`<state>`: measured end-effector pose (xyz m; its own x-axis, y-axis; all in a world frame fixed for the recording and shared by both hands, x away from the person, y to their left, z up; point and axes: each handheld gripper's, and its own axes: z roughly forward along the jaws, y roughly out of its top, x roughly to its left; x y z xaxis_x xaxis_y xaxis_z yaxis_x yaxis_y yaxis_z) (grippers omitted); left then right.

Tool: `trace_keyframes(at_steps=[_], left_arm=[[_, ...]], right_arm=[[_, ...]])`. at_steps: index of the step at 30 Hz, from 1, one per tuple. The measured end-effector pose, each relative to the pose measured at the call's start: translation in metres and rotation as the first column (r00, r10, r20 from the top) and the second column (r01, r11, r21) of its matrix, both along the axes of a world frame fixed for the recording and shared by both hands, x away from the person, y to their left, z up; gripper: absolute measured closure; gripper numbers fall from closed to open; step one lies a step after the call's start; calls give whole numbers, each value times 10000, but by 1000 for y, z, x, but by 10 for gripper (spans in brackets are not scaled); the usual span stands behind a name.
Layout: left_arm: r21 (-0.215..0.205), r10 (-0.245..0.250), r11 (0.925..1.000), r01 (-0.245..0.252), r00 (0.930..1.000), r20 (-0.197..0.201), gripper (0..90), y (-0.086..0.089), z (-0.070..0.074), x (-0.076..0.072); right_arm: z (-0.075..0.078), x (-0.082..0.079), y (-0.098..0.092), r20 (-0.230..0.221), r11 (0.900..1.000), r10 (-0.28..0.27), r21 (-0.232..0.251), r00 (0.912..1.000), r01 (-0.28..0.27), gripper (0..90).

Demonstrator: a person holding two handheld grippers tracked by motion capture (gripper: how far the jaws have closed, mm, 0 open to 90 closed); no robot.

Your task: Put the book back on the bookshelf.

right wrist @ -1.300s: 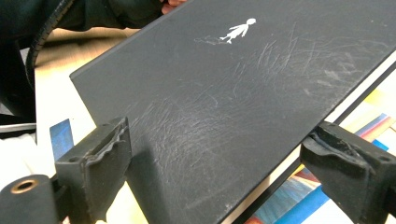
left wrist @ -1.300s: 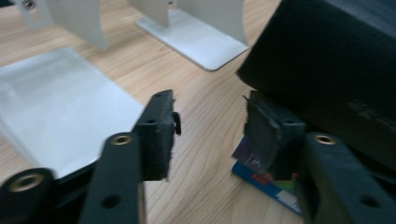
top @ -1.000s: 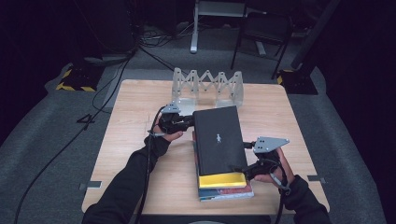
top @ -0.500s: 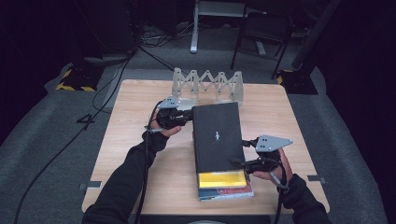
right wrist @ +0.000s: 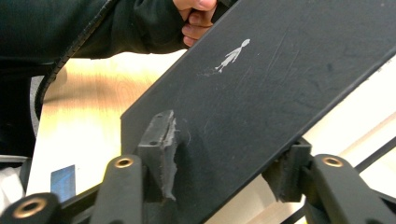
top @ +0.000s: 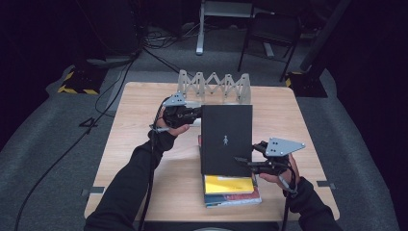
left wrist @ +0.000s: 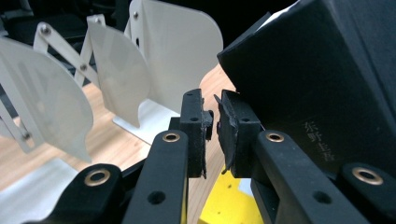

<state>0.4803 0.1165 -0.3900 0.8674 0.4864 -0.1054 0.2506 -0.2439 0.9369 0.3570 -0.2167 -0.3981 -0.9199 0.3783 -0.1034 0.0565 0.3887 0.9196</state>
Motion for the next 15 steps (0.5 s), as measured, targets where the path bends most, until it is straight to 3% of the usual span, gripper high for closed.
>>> trace_keyframes(at_steps=[5, 9, 15], left_arm=[[410, 28, 9991, -49, 9986, 523, 800, -2, 17, -5], [499, 57, 9987, -92, 9975, 701, 800, -2, 22, -10], [183, 72, 9998, -89, 9958, 911, 782, 0, 28, -27]], right_arm=[[2, -2, 1, 382, 10000, 68, -59, 9992, -66, 566], [4, -3, 0, 487, 9998, 165, -69, 9987, -162, 590], [2, -12, -3, 631, 9989, 461, -36, 9969, -459, 647]])
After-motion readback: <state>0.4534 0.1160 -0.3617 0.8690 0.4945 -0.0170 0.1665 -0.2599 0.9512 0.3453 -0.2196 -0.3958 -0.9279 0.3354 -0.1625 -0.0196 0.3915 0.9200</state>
